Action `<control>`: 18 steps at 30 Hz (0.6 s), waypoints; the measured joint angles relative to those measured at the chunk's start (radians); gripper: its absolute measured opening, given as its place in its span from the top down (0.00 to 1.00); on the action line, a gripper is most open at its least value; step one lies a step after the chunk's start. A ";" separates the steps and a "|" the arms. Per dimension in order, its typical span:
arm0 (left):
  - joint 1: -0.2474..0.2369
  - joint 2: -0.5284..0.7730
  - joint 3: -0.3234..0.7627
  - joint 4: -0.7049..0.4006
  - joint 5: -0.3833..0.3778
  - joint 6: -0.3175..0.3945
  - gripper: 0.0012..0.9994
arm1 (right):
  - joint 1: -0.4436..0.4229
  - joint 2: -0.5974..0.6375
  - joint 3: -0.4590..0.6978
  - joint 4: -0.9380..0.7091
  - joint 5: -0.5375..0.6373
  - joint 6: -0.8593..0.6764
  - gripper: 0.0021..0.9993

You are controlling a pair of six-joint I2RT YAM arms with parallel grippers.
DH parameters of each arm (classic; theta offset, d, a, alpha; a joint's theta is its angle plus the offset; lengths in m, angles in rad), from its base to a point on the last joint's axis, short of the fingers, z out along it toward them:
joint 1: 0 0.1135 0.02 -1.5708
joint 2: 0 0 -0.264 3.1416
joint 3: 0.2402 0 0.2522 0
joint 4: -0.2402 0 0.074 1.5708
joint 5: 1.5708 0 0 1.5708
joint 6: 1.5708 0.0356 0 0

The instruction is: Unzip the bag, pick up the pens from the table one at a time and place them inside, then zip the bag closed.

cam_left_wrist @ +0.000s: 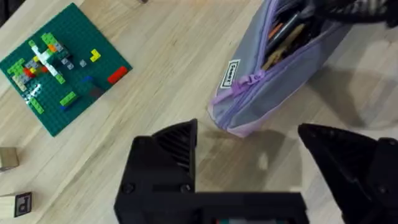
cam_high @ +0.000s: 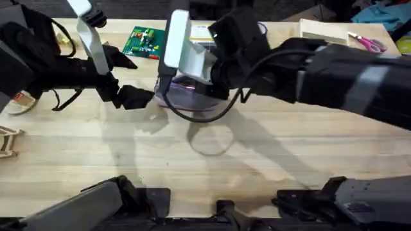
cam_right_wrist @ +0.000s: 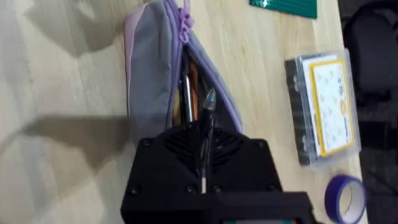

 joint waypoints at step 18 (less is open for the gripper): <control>0.000 0.000 0.000 0.000 0.000 0.000 0.01 | -0.007 0.183 0.000 0.233 -0.051 -0.064 0.97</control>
